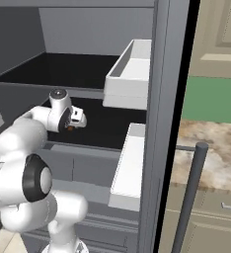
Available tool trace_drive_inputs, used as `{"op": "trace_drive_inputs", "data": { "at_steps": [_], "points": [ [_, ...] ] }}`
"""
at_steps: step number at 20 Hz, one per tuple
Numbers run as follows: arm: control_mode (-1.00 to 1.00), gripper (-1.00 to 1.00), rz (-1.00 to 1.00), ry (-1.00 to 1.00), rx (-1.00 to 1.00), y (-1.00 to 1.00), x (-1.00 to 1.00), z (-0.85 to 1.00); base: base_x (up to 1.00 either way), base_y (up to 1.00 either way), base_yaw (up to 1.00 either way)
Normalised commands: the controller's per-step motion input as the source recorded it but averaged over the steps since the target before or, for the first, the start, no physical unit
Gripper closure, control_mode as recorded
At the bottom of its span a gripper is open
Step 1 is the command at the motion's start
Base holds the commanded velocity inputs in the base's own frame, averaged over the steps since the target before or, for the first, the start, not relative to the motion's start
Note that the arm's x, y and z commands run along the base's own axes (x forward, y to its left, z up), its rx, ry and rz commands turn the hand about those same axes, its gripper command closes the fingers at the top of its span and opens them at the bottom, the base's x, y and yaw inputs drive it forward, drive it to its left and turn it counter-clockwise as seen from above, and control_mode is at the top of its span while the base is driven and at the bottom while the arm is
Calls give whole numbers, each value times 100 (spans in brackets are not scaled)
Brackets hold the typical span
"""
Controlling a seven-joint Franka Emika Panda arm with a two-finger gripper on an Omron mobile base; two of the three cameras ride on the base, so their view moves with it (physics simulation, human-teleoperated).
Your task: Open the fridge, remove the banana, squash, and chicken drumstick, and place them on any counter.
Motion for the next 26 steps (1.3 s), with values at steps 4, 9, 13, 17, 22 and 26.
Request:
{"op": "trace_drive_inputs", "data": {
  "at_steps": [4,9,13,17,22,26],
  "points": [
    [-100,-100,0,0,0,0,21,-13,0,0,0],
    [-100,-100,0,0,0,0,24,-13,0,0,0],
    [-100,-100,0,0,0,5,14,-17,0,0,0],
    [-100,-100,0,0,0,8,3,-19,0,0,0],
    [-100,-100,0,-2,0,5,0,-29,0,0,0],
    [-100,-100,0,-2,0,0,0,-25,0,0,0]
  ]
}}
